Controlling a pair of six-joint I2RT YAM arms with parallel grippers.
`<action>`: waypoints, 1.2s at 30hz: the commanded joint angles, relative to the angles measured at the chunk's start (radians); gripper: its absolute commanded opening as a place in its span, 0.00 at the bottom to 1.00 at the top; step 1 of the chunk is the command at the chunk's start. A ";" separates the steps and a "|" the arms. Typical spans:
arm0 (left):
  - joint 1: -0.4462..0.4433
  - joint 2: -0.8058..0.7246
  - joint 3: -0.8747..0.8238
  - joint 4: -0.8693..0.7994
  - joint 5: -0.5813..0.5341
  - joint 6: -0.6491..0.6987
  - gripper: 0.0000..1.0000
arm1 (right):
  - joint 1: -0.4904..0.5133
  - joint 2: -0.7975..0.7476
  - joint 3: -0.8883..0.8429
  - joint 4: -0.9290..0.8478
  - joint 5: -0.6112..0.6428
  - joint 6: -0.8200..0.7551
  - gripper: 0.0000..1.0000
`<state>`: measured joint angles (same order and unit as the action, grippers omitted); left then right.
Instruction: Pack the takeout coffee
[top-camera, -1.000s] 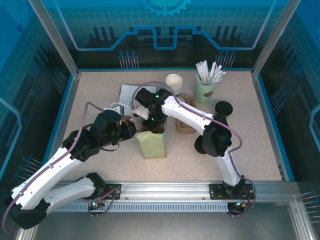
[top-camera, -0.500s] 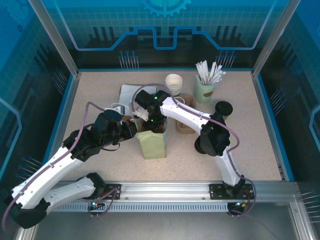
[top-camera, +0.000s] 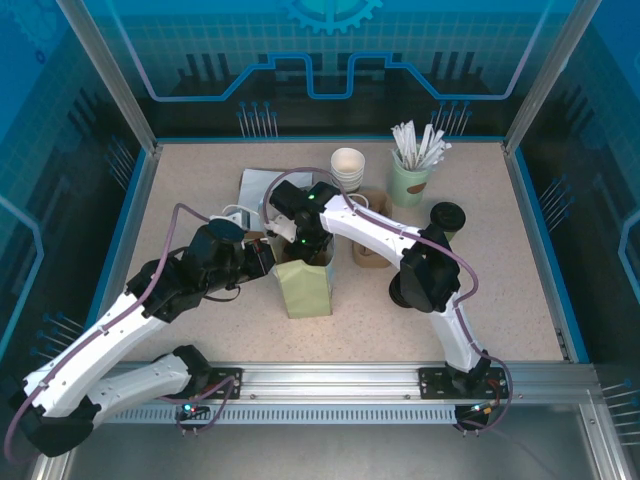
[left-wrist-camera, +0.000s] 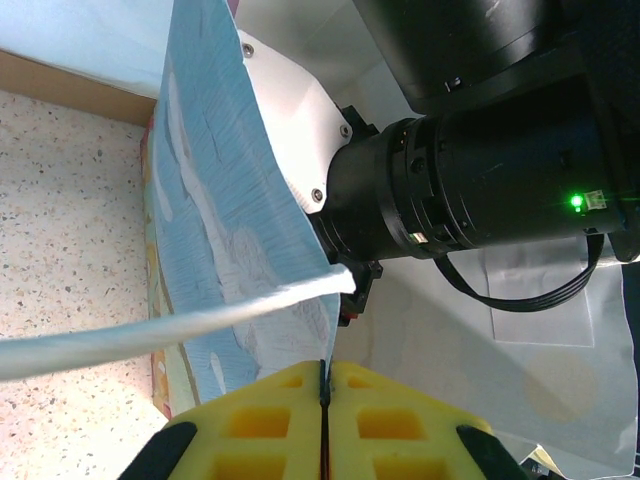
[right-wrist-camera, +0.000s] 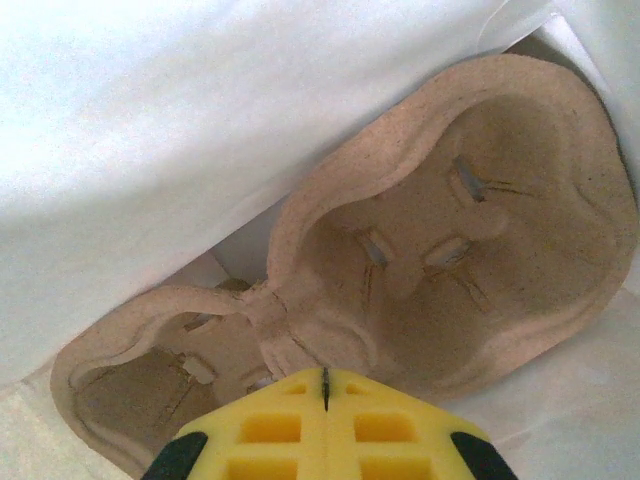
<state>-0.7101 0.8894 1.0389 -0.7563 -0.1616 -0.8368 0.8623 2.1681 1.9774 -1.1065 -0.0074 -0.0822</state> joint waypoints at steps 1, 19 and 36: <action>-0.009 0.008 0.018 -0.015 -0.009 0.014 0.08 | -0.006 0.004 -0.004 0.010 -0.017 0.012 0.00; -0.014 0.018 0.027 -0.017 -0.006 0.016 0.08 | -0.014 0.010 0.020 0.034 -0.022 0.024 0.00; -0.016 0.017 0.021 -0.017 -0.010 0.013 0.08 | -0.020 0.028 0.026 0.042 -0.020 0.024 0.00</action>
<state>-0.7177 0.9024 1.0458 -0.7528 -0.1616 -0.8360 0.8543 2.1696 1.9781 -1.0775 -0.0078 -0.0696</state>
